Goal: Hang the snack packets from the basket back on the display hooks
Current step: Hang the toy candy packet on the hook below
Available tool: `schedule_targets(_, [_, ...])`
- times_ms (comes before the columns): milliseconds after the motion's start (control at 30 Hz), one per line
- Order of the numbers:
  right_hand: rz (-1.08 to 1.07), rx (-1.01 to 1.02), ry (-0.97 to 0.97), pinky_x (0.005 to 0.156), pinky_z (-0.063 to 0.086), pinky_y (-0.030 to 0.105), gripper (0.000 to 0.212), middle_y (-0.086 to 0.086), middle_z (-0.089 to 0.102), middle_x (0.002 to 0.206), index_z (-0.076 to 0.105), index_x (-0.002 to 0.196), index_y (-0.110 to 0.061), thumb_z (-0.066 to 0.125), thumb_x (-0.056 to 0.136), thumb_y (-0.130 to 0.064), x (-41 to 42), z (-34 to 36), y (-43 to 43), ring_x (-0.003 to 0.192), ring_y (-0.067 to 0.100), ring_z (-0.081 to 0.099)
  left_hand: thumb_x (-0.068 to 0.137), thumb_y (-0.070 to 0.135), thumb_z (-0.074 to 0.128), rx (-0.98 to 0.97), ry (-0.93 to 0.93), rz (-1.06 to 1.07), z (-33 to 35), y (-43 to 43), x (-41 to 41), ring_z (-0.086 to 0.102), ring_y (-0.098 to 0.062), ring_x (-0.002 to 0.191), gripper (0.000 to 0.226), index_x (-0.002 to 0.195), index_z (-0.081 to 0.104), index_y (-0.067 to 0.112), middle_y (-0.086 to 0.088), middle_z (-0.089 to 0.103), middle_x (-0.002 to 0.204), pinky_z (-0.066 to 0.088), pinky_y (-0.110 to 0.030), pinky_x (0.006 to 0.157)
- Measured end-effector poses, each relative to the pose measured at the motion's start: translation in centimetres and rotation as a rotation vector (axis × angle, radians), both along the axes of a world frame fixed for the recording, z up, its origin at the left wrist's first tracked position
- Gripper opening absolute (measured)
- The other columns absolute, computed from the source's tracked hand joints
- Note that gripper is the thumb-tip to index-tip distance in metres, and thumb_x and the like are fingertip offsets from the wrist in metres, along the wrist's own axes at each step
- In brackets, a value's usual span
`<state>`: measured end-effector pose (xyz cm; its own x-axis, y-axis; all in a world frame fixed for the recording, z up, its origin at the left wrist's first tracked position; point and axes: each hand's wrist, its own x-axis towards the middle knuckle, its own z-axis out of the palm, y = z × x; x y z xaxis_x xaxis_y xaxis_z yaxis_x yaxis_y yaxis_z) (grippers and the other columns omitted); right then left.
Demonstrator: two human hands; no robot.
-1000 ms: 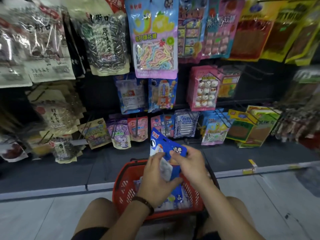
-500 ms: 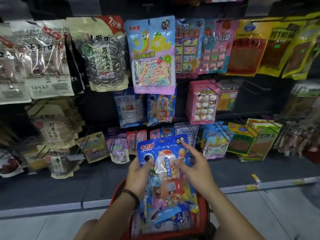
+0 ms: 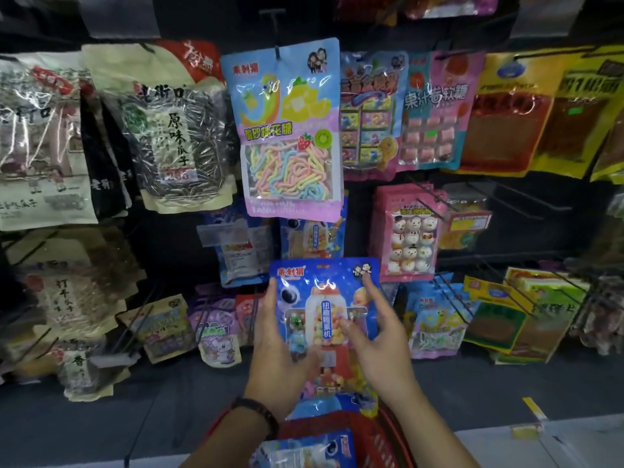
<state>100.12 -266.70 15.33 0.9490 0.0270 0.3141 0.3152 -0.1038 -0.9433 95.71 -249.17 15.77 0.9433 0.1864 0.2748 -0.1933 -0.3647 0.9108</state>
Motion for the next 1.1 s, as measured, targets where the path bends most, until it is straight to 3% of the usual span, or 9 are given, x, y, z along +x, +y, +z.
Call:
schedule_targets(100, [-0.003, 0.01, -0.061, 0.116, 0.04, 0.018, 0.075, -0.032, 0.046, 0.155, 0.043, 0.148, -0.061, 0.076, 0.096, -0.018, 3.4, 0.4, 0.5, 0.142, -0.015, 0.04, 0.095, 0.013, 0.069, 0.113, -0.017, 0.021, -0.2, -0.9, 2.5, 0.022, -0.005, 0.15, 0.101, 0.15, 0.004, 0.067, 0.018, 0.011, 0.166, 0.044, -0.018, 0.109])
schedule_targets(200, [0.02, 0.07, -0.06, 0.112, 0.053, 0.044, 0.077, -0.023, 0.051, 0.155, 0.045, 0.15, -0.058, 0.074, 0.097, -0.011, 6.0, 0.2, 0.7, 0.143, 0.004, 0.05, 0.09, -0.004, 0.068, 0.022, 0.013, 0.03, -0.9, -1.4, 4.9, 0.043, 0.02, 0.12, 0.102, 0.146, 0.024, 0.068, 0.002, 0.03, 0.15, 0.048, 0.0, 0.074])
schedule_targets(267, [0.019, 0.088, -0.089, 0.11, 0.055, 0.038, 0.076, -0.028, 0.052, 0.152, 0.045, 0.151, -0.054, 0.073, 0.097, -0.009, 7.1, 0.0, 0.7, 0.14, -0.001, 0.052, 0.09, -0.005, 0.068, 0.01, -0.001, 0.044, -1.0, -1.8, 6.2, 0.042, 0.026, 0.111, 0.1, 0.144, 0.027, 0.068, 0.007, 0.035, 0.139, 0.051, -0.003, 0.069])
schedule_targets(367, [0.008, 0.105, -0.144, 0.093, 0.05, 0.005, 0.07, -0.034, 0.05, 0.146, 0.046, 0.153, -0.039, 0.071, 0.098, -0.004, 7.8, -0.3, 0.7, 0.124, -0.027, 0.048, 0.093, -0.004, 0.067, -0.009, -0.061, 0.046, -1.4, -2.0, 7.4, 0.049, 0.015, 0.114, 0.094, 0.144, 0.031, 0.066, 0.015, 0.038, 0.131, 0.055, -0.007, 0.073])
schedule_targets(433, [0.011, 0.093, -0.153, 0.088, 0.042, -0.005, 0.07, -0.039, 0.047, 0.144, 0.045, 0.154, -0.036, 0.07, 0.098, -0.004, 8.3, -0.4, 0.5, 0.123, -0.033, 0.043, 0.094, -0.005, 0.065, -0.045, -0.067, 0.035, -1.4, -2.2, 7.8, 0.053, 0.015, 0.109, 0.087, 0.145, 0.034, 0.058, 0.014, 0.038, 0.13, 0.055, -0.008, 0.07])
schedule_targets(600, [0.011, 0.047, -0.17, 0.101, 0.04, 0.0, 0.072, -0.044, 0.044, 0.149, 0.042, 0.156, -0.044, 0.072, 0.099, -0.012, 9.4, -0.3, 0.6, 0.137, -0.023, 0.038, 0.087, -0.011, 0.07, -0.073, -0.074, 0.033, -1.5, -2.3, 8.9, 0.057, 0.012, 0.105, 0.093, 0.145, 0.036, 0.054, 0.007, 0.041, 0.128, 0.057, -0.012, 0.066])
schedule_targets(867, [0.017, 0.051, -0.176, 0.091, 0.039, -0.006, 0.074, -0.035, 0.042, 0.15, 0.04, 0.159, -0.033, 0.068, 0.1, 0.0, 10.3, 0.0, 0.8, 0.129, -0.032, 0.038, 0.077, -0.01, 0.077, -0.029, -0.076, 0.035, -2.0, -1.6, 10.4, 0.057, 0.008, 0.108, 0.111, 0.143, 0.03, 0.066, 0.012, 0.04, 0.127, 0.058, -0.016, 0.072])
schedule_targets(1033, [0.039, 0.074, -0.171, 0.105, 0.055, 0.023, 0.074, -0.036, 0.047, 0.152, 0.041, 0.157, -0.045, 0.068, 0.1, -0.006, 10.8, -0.2, 1.4, 0.139, -0.012, 0.047, 0.075, -0.009, 0.079, 0.024, -0.096, 0.055, -2.7, -0.8, 10.8, 0.053, 0.011, 0.109, 0.114, 0.148, 0.026, 0.06, 0.011, 0.04, 0.128, 0.057, -0.014, 0.073])
schedule_targets(1100, [0.035, 0.074, -0.176, 0.106, 0.052, 0.02, 0.074, -0.036, 0.045, 0.153, 0.04, 0.158, -0.045, 0.068, 0.101, -0.007, 10.9, -0.3, 1.6, 0.14, -0.012, 0.046, 0.076, -0.01, 0.077, 0.03, -0.094, 0.044, -2.8, -0.5, 11.0, 0.054, 0.011, 0.109, 0.113, 0.149, 0.027, 0.06, 0.013, 0.039, 0.128, 0.058, -0.016, 0.074])
